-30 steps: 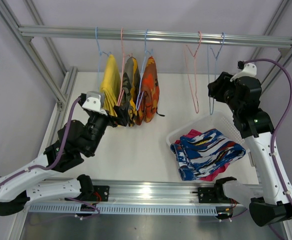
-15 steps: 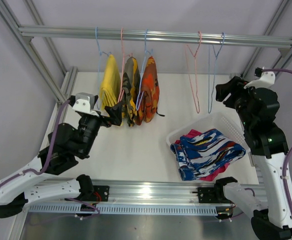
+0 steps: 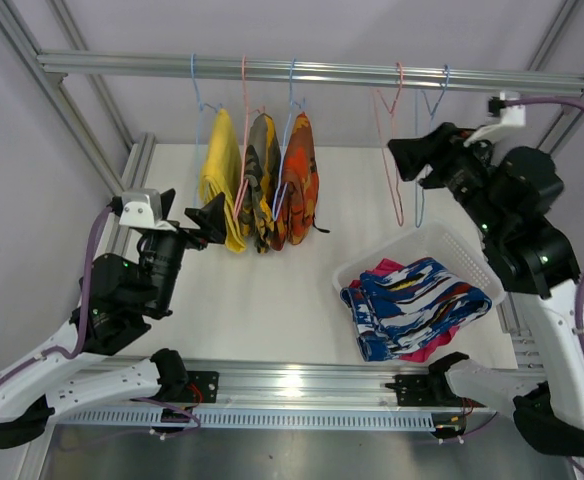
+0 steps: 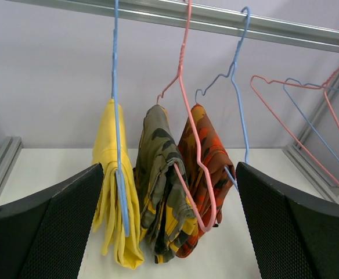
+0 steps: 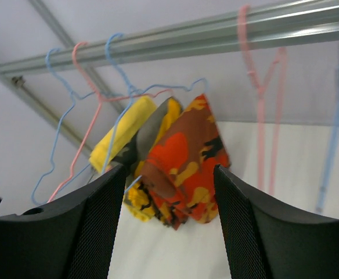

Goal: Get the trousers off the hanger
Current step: Place the hanger at the clothesline.

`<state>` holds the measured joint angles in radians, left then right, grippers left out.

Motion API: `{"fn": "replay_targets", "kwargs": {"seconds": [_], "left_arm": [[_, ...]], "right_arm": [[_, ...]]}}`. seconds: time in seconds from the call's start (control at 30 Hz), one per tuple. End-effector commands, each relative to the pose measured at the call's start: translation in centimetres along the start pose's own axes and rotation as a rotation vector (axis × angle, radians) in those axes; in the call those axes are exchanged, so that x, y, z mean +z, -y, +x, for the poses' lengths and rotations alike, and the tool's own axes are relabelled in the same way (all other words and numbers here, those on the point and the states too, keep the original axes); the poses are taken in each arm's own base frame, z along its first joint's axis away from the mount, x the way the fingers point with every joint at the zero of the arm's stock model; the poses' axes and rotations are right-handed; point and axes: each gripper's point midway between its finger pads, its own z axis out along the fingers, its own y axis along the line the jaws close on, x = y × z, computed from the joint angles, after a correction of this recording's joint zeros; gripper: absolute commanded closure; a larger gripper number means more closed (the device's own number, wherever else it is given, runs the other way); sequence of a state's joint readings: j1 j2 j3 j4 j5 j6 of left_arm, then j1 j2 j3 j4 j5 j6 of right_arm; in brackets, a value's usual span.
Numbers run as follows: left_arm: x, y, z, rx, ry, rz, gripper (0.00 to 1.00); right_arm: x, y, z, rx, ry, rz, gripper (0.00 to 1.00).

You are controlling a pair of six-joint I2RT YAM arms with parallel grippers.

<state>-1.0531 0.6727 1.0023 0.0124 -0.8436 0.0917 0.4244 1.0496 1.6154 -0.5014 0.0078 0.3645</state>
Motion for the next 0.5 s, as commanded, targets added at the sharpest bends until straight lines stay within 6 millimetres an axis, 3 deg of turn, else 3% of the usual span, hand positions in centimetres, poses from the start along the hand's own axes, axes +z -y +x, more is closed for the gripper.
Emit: {"fn": "replay_targets", "kwargs": {"seconds": [0.0, 0.17, 0.47], "left_arm": [[0.0, -1.3, -1.2, -0.023, 0.051, -0.051, 0.01], [0.0, -1.9, -1.1, -0.015, 0.059, -0.07, 0.01], [0.4, -2.1, -0.9, -0.012, 0.059, -0.086, 0.01]], "right_arm": [[2.7, -3.0, 1.4, -0.016, -0.047, -0.067, 0.34], [6.6, -5.4, 4.2, 0.012, -0.109, -0.134, 0.32], [10.6, -7.7, 7.7, 0.083, -0.185, -0.243, 0.32]]}}
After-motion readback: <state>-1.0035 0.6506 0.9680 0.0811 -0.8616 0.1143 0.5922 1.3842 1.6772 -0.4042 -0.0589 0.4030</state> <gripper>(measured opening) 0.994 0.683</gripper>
